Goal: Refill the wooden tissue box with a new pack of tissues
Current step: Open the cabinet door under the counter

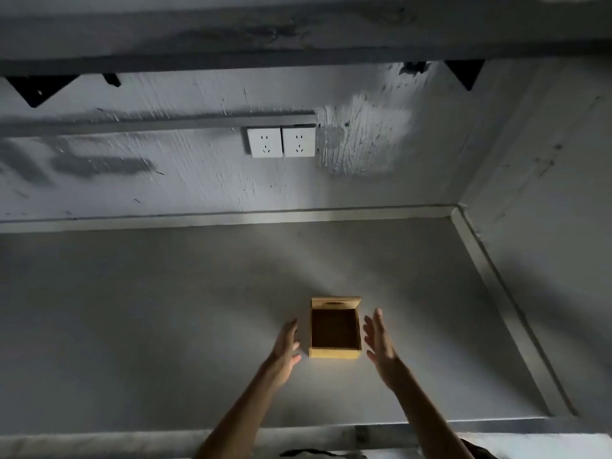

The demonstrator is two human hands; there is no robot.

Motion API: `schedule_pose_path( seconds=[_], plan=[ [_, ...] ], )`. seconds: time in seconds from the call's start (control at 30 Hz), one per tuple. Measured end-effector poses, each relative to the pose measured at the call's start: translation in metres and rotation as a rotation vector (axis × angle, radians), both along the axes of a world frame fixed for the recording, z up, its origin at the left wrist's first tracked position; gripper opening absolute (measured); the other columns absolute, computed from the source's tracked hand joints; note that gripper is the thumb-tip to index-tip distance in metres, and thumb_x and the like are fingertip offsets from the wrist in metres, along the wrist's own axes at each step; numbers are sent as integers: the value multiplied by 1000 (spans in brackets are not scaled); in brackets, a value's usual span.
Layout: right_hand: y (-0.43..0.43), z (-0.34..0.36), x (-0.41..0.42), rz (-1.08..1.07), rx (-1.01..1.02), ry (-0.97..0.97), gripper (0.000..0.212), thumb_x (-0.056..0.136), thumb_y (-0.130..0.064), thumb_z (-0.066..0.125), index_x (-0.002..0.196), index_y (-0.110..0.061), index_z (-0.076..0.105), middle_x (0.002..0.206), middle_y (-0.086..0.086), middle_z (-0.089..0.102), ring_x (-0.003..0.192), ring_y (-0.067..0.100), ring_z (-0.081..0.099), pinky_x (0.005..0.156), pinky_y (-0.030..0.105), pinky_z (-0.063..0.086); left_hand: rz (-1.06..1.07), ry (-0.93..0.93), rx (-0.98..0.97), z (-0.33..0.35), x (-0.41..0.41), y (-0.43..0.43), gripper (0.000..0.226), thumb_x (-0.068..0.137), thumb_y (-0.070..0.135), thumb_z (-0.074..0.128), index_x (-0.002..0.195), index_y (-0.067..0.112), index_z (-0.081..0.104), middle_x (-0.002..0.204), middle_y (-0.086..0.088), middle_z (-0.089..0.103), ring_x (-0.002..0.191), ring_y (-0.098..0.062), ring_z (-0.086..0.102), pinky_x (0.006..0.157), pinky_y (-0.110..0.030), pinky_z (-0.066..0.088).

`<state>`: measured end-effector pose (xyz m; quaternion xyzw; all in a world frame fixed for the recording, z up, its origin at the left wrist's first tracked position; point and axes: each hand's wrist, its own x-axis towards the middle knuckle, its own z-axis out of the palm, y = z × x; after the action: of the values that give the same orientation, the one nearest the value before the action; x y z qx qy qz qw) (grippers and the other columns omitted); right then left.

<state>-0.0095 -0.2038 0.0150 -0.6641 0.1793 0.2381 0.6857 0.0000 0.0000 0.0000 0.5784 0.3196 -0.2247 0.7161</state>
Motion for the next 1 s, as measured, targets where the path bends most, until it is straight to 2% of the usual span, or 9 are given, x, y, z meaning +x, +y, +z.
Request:
schedule_pose_path(
  seconds=[0.1, 0.23, 0.43, 0.53, 0.63, 0.77, 0.83, 0.9, 1.0],
  plan=[
    [7, -1, 6, -33, 52, 88, 111, 70, -89, 12, 153, -15, 21, 160, 9, 23, 147, 31, 20, 119, 55, 13, -52, 87, -50, 8, 8, -14, 62, 101, 50, 26, 153, 17, 17, 162, -3, 13, 149, -26, 14, 119, -41, 14],
    [6, -1, 5, -21, 49, 72, 102, 79, -83, 0, 138, -15, 49, 138, 8, 57, 131, 27, 49, 116, 49, 29, -133, 72, -50, 28, 4, -25, 59, 102, 49, 20, 150, 14, 27, 160, -5, 23, 147, -23, 22, 117, -36, 19],
    [-6, -29, -1, 18, 17, 93, 94, 85, -78, -2, 141, -21, 48, 141, 6, 55, 131, 26, 50, 115, 48, 27, -121, 75, -54, 28, -18, -25, 58, 102, 46, 25, 148, 11, 30, 158, -7, 28, 144, -26, 27, 116, -37, 23],
    [-15, -78, -8, 69, -64, 32, 95, 77, -89, 10, 151, -31, 24, 159, 3, 27, 143, 23, 32, 119, 53, 17, -105, 73, -35, 22, -24, -25, 57, 103, 44, 23, 149, 12, 29, 158, -7, 27, 145, -26, 26, 117, -37, 20],
    [-19, -105, -13, 126, 13, 62, 97, 76, -90, 12, 151, -28, 23, 159, 3, 26, 145, 23, 27, 120, 53, 15, -84, 26, -17, 24, -30, -33, 52, 104, 39, 23, 145, 9, 35, 146, 0, 40, 142, -25, 31, 113, -34, 25],
    [-7, -27, -27, 55, -29, 61, 87, 87, -77, 10, 150, -21, 29, 149, -3, 38, 139, 23, 35, 117, 44, 24, 4, 3, 24, 20, -33, -40, 36, 106, 31, 22, 125, 17, 49, 111, 4, 50, 114, -17, 51, 80, -23, 43],
    [-15, -31, -32, 73, -131, 25, 98, 76, -85, 21, 143, -16, 41, 145, 5, 45, 135, 24, 42, 114, 41, 30, 32, 2, 130, 2, -38, -32, 37, 105, 32, 26, 115, 15, 57, 109, -1, 59, 104, -17, 57, 80, -23, 45],
    [-27, -43, -50, 126, -327, -62, 90, 75, -86, 20, 124, -21, 58, 127, 7, 60, 118, 18, 56, 103, 31, 38, -93, 32, 425, -20, -52, -23, 42, 104, 31, 33, 134, 7, 50, 136, -10, 53, 127, -28, 49, 104, -34, 39],
    [-45, -89, -77, 419, -557, -259, 78, 87, -75, 11, 146, -28, 34, 154, 8, 36, 141, 21, 35, 118, 42, 28, -410, 16, 795, -52, -80, -10, 55, 103, 32, 36, 150, 7, 24, 160, -13, 20, 147, -30, 21, 119, -40, 20]
  ],
)
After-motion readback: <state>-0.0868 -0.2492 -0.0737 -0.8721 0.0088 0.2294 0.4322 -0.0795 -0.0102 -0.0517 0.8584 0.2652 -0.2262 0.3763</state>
